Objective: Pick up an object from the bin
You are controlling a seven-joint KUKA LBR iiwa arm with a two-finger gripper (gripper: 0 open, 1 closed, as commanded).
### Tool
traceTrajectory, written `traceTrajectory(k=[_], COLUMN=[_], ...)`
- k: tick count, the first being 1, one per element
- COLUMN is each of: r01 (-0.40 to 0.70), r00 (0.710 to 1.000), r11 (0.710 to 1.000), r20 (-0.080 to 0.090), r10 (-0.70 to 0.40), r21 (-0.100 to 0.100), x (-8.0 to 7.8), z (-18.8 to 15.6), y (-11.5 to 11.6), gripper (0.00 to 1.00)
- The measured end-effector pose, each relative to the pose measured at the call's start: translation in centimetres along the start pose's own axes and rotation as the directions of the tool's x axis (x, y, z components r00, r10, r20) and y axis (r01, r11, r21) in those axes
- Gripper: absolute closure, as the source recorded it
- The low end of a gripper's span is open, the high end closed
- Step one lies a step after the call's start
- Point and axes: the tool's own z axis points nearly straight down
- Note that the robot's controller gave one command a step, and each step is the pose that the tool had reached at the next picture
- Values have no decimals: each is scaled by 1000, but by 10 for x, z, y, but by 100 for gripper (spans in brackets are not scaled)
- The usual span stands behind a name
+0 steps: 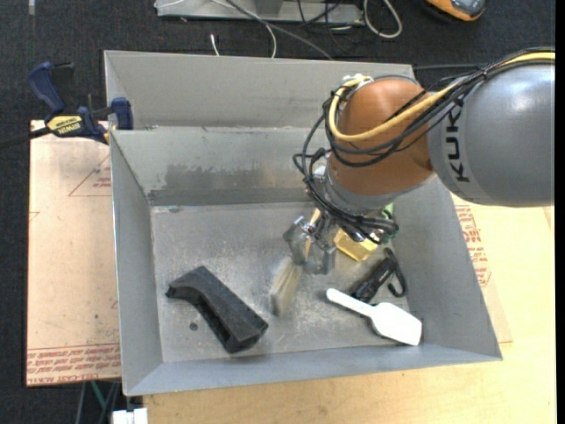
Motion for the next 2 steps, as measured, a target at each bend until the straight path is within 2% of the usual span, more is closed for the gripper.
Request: traceTrajectory(k=[1, 2], r01=[-33, -21], r00=[999, 1000], r11=[999, 1000], r20=[14, 5], r10=[33, 21], r21=[20, 0], x=[28, -5], z=[-41, -33], y=[-34, -13], gripper=[100, 100])
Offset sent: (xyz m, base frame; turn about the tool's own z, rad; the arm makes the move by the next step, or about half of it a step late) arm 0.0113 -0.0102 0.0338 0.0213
